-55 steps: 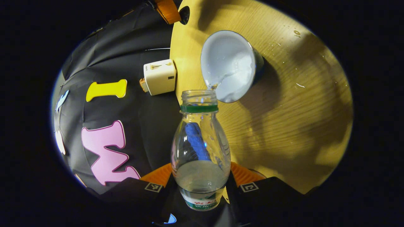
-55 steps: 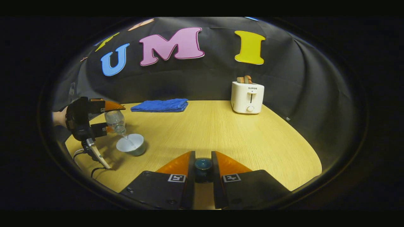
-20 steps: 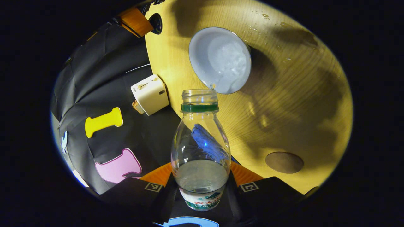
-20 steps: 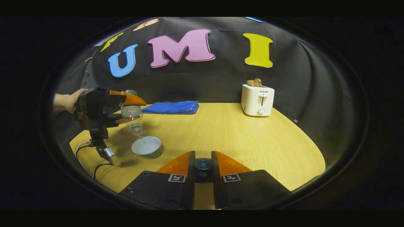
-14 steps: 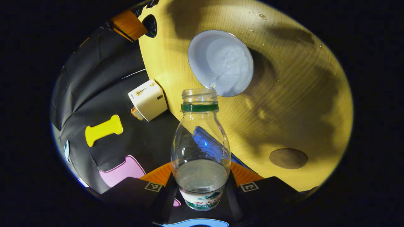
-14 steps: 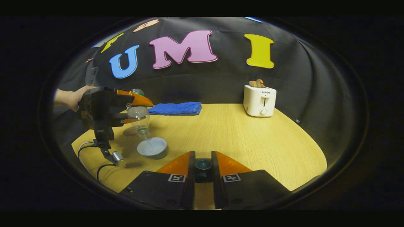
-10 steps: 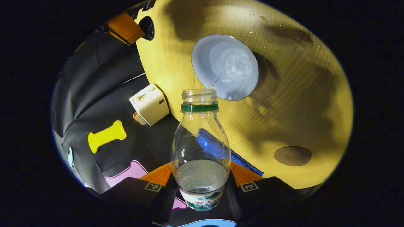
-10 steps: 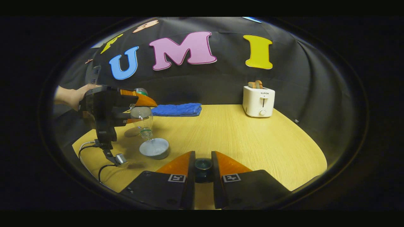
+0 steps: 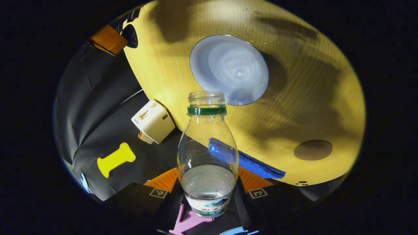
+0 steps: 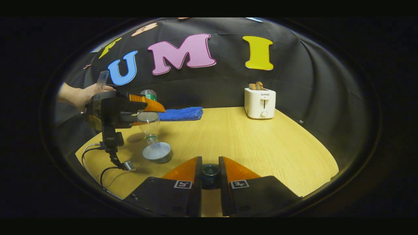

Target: Open the teacup lid with one hand, grasp the water bottle and pour water into the teacup with the other hand; after pouring, place the water bottle on the coaster and then close the teacup lid.

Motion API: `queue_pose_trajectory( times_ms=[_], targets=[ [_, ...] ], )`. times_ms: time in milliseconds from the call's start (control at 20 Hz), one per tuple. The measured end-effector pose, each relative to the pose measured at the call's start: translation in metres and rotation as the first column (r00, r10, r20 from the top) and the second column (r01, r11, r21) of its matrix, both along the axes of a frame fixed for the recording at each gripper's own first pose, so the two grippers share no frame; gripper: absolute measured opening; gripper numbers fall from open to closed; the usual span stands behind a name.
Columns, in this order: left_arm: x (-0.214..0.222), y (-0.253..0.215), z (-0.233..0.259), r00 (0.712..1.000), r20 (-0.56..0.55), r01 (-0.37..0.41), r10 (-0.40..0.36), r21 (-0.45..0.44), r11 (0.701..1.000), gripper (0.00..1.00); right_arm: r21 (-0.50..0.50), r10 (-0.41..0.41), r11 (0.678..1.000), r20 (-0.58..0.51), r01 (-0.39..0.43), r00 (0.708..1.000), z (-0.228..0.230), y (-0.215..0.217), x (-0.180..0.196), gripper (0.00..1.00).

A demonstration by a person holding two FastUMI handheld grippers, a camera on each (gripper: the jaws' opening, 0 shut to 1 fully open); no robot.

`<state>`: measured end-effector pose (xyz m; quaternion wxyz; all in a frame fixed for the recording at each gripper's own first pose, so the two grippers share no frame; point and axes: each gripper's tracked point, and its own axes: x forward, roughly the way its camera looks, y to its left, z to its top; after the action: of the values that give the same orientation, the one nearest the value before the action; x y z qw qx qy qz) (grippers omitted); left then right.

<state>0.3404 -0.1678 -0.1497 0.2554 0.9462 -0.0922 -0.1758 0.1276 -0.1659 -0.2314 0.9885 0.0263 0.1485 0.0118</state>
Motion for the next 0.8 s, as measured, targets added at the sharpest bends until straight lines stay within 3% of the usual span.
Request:
queue_pose_trajectory(
  times_ms=[150, 200, 250, 400, 500, 550, 650, 750, 800],
  targets=[
    [-0.002, 0.004, 0.001, 1.000, -0.002, -0.007, 0.007, -0.001, 1.000, 0.74, -0.006, 0.000, 1.000, 0.007, 0.000, 1.000, 0.004, 0.002, 0.002, 0.22],
    [-0.001, 0.006, 0.002, 1.000, -0.006, -0.011, 0.011, -0.015, 1.000, 0.74, -0.008, -0.002, 1.000, 0.008, 0.002, 1.000, 0.004, 0.002, 0.003, 0.32],
    [-0.001, 0.006, 0.001, 1.000, -0.015, -0.016, 0.015, -0.043, 0.999, 0.74, -0.007, -0.004, 1.000, 0.007, 0.004, 1.000, 0.005, 0.002, 0.004, 0.32],
    [-0.004, 0.020, -0.013, 0.994, -0.086, -0.077, 0.062, -0.185, 0.980, 0.74, 0.001, -0.014, 1.000, 0.006, 0.014, 1.000, 0.007, 0.000, 0.005, 0.33],
    [-0.015, 0.029, -0.024, 0.986, -0.144, -0.130, 0.089, -0.307, 0.943, 0.74, 0.002, -0.027, 1.000, 0.009, 0.027, 1.000, 0.009, -0.003, 0.007, 0.33],
    [-0.021, 0.034, -0.028, 0.975, -0.192, -0.177, 0.109, -0.386, 0.905, 0.74, 0.011, -0.031, 0.999, 0.005, 0.031, 1.000, 0.009, -0.002, 0.009, 0.30],
    [-0.033, 0.041, -0.030, 0.948, -0.296, -0.273, 0.117, -0.568, 0.776, 0.74, 0.024, -0.032, 0.999, -0.006, 0.032, 0.999, 0.009, 0.001, 0.009, 0.28],
    [-0.040, 0.046, -0.025, 0.927, -0.362, -0.343, 0.093, -0.724, 0.598, 0.74, -0.001, -0.034, 0.999, -0.007, 0.034, 0.999, 0.011, 0.002, 0.011, 0.28],
    [-0.042, 0.050, -0.022, 0.919, -0.386, -0.375, 0.082, -0.787, 0.490, 0.74, -0.014, -0.033, 0.999, -0.007, 0.033, 0.999, 0.012, 0.003, 0.012, 0.30]
  ],
)
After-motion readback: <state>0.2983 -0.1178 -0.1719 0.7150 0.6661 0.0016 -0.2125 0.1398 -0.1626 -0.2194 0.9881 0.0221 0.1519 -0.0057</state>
